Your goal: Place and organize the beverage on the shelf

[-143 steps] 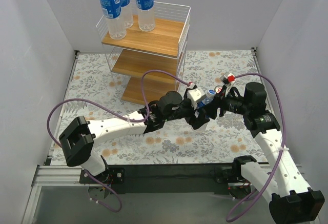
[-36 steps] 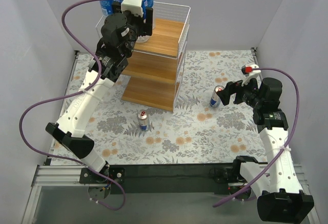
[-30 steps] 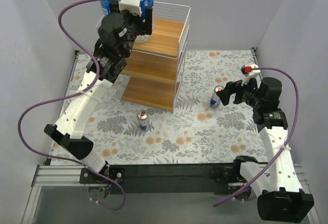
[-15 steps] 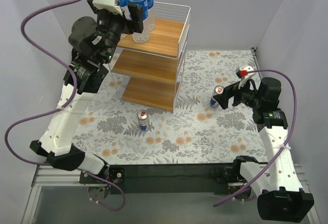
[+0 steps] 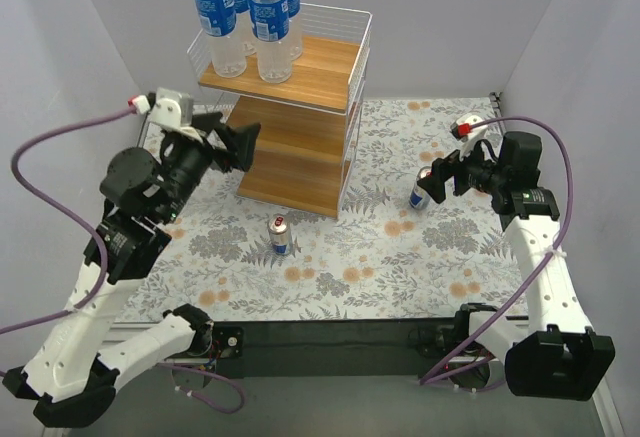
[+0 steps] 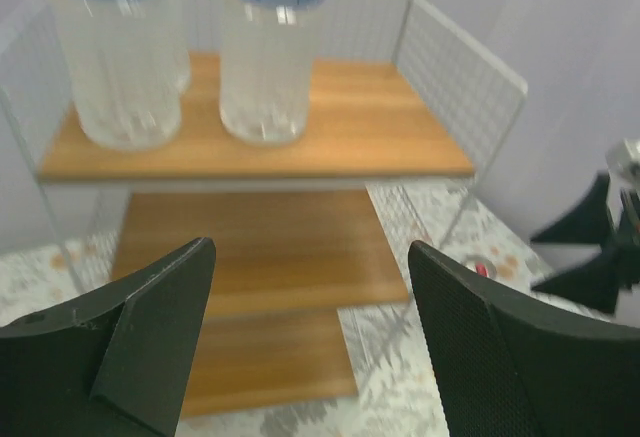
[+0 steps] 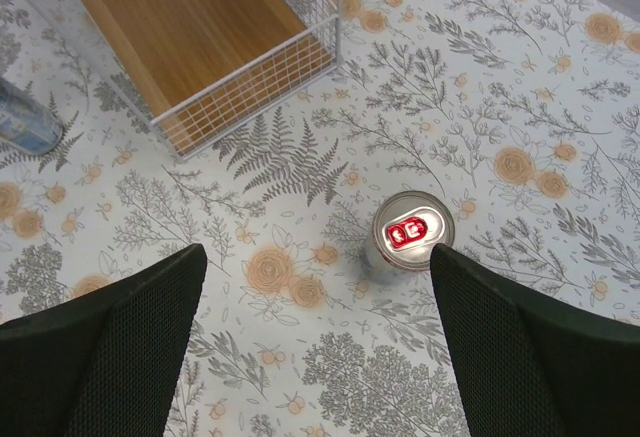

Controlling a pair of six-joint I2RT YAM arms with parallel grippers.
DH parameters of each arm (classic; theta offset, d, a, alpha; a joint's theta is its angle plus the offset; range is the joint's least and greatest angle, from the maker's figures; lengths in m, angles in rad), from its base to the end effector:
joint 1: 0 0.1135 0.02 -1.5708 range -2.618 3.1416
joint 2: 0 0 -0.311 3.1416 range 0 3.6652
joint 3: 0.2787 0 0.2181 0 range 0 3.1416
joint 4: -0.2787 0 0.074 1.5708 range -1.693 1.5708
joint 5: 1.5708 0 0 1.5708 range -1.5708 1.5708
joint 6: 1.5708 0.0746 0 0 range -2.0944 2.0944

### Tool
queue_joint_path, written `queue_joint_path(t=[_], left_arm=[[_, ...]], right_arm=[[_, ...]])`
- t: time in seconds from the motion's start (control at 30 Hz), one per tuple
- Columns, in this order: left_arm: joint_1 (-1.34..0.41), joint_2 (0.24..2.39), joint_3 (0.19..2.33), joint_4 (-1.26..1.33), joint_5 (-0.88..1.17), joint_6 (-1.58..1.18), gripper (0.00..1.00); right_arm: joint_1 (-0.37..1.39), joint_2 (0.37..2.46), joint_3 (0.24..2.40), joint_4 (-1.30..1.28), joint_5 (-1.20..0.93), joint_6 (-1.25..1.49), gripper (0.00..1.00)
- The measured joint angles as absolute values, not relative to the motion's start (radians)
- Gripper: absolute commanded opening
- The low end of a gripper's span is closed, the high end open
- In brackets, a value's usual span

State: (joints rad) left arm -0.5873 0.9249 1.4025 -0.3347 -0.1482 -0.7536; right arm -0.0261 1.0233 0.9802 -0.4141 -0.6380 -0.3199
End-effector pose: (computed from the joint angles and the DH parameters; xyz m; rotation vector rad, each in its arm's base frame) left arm 0.1207 -0.0671 0.5326 -0.2528 1.4853 -0.9892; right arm 0.1914 0.0394 0.3708 -0.6702 1.8378 0.4181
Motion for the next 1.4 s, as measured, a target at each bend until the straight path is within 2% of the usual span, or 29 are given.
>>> queue_joint_path(t=[0.17, 0.33, 0.9, 1.2, 1.3, 1.4], left_arm=[[-0.587, 0.770, 1.092, -0.342, -0.062, -0.881, 0.77], [-0.587, 0.705, 0.924, -0.330, -0.017, -0.963, 0.77], [-0.586, 0.688, 0.840, -0.261, 0.094, -1.011, 0.77], [-0.586, 0.700, 0.824, -0.250, 0.118, -1.026, 0.77], [-0.586, 0.714, 0.817, -0.234, 0.137, -1.031, 0.78], [-0.586, 0.726, 0.801, -0.210, 0.179, -1.034, 0.78]], right_arm=[[-0.026, 1.118, 1.041, -0.447, -0.591, -0.345, 0.98], [-0.026, 1.224, 1.078, -0.486, -0.518, -0.353, 0.98], [0.042, 1.491, 1.180, -0.530, -0.389, -0.389, 0.94], [0.061, 1.547, 1.184, -0.530, -0.358, -0.397, 0.83], [0.067, 1.550, 1.184, -0.530, -0.352, -0.403, 0.75], [0.072, 1.551, 1.184, -0.528, -0.345, -0.416, 0.63]])
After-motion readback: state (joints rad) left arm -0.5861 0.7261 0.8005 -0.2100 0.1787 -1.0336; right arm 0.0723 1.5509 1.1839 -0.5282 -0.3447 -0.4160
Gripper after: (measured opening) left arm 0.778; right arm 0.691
